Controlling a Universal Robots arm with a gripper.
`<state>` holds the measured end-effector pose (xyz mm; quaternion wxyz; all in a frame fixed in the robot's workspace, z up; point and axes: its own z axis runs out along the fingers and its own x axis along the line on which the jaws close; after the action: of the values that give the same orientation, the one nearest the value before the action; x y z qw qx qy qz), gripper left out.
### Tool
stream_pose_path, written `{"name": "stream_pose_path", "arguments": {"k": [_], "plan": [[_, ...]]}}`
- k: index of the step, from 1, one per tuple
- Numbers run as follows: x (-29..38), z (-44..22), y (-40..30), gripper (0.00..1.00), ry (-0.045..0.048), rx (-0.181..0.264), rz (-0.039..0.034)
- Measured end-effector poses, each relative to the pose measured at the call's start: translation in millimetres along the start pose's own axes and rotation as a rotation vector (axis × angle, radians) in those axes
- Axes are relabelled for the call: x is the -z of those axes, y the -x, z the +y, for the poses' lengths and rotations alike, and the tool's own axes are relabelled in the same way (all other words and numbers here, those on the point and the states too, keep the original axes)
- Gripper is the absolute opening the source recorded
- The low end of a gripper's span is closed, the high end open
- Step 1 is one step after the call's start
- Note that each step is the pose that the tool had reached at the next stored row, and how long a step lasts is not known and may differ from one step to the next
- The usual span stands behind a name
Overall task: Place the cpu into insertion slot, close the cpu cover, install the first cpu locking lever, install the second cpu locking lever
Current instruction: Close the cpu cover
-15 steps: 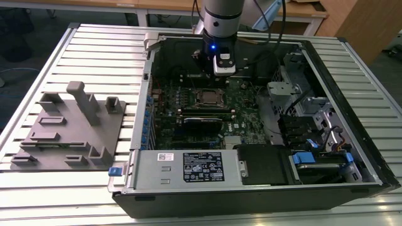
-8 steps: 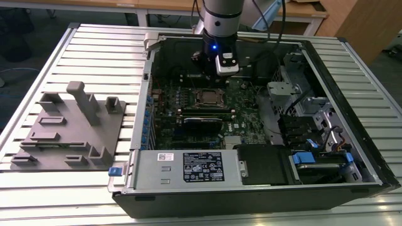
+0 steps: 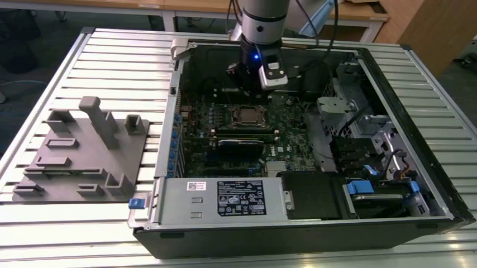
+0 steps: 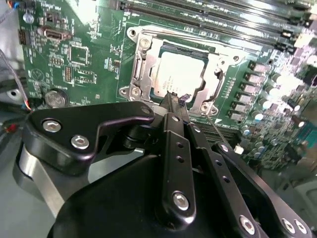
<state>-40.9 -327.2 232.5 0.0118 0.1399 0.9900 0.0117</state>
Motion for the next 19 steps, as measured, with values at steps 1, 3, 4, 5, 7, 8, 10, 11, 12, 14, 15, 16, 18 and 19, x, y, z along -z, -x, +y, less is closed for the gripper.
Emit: {"name": "stream_pose_path", "arguments": {"k": [1,3,4,5,7,8,10,11,12,14,15,16,18,19], "plan": [[-0.3,0.0,0.0,0.1,0.0003,0.014,0.0004],[-1.1,0.0,0.0,0.1,0.0008,0.042,0.0011],[-1.5,0.0,0.0,0.1,0.0012,0.056,0.0015],[-2.0,0.0,0.0,0.1,0.0015,0.072,0.0019],[-2.8,-0.1,-0.1,0.1,0.002,0.102,0.0027],[-3.3,-0.1,-0.1,0.1,0.0024,0.118,0.0031],[-4.3,-0.1,-0.1,0.1,0.0028,0.149,0.0039],[-4.8,-0.1,-0.1,0.1,0.003,0.164,0.0043],[-5.4,-0.2,-0.1,0.1,0.003,0.177,0.0046],[-6.7,-0.2,-0.1,0.1,0.0033,0.202,0.0052],[-7.3,-0.3,-0.1,0.1,0.0033,0.211,0.0054],[-8.1,-0.4,-0.1,0.1,0.0033,0.217,0.0056],[-9.8,-0.8,-0.1,0.1,0.0035,0.226,0.0058],[-10.3,-1.2,-0.2,0.1,0.0032,0.229,0.0059]]}}
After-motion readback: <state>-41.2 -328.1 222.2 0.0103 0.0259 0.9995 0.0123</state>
